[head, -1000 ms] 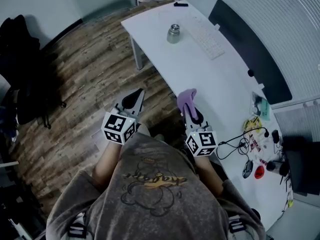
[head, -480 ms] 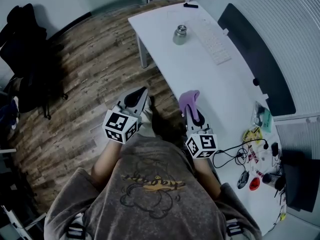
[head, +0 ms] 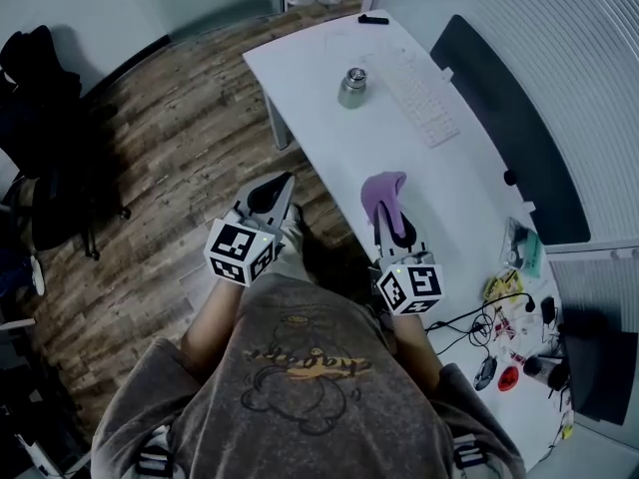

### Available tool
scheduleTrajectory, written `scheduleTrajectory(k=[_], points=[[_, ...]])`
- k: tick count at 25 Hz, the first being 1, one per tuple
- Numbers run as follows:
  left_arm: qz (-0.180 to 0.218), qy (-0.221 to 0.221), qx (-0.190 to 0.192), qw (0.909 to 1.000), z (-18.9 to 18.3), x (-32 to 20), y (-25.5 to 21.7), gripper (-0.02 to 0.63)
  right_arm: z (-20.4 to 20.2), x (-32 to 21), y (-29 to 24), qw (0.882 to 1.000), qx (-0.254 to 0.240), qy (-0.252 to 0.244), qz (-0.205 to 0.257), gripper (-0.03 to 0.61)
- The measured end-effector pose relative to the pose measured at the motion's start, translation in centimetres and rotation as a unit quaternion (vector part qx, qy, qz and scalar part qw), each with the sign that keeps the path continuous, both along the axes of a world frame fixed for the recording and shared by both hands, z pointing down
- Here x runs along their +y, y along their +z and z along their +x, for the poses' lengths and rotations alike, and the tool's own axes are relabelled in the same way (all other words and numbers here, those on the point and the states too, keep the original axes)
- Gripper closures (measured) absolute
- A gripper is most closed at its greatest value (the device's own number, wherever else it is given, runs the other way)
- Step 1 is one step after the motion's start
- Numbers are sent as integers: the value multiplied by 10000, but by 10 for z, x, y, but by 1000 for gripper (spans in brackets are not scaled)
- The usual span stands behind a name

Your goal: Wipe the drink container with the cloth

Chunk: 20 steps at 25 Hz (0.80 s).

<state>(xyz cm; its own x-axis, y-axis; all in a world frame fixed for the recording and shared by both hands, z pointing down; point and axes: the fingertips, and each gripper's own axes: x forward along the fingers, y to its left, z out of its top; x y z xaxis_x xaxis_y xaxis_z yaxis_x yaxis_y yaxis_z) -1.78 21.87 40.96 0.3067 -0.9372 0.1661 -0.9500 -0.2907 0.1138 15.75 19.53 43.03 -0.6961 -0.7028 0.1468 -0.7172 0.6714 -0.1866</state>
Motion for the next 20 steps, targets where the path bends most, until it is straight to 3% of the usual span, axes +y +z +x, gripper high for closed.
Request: scheduleTrajectory(k=[20], points=[[-258, 829, 148, 9961, -48, -194, -3, 594, -44, -176, 1, 9963, 334, 718, -332, 530]])
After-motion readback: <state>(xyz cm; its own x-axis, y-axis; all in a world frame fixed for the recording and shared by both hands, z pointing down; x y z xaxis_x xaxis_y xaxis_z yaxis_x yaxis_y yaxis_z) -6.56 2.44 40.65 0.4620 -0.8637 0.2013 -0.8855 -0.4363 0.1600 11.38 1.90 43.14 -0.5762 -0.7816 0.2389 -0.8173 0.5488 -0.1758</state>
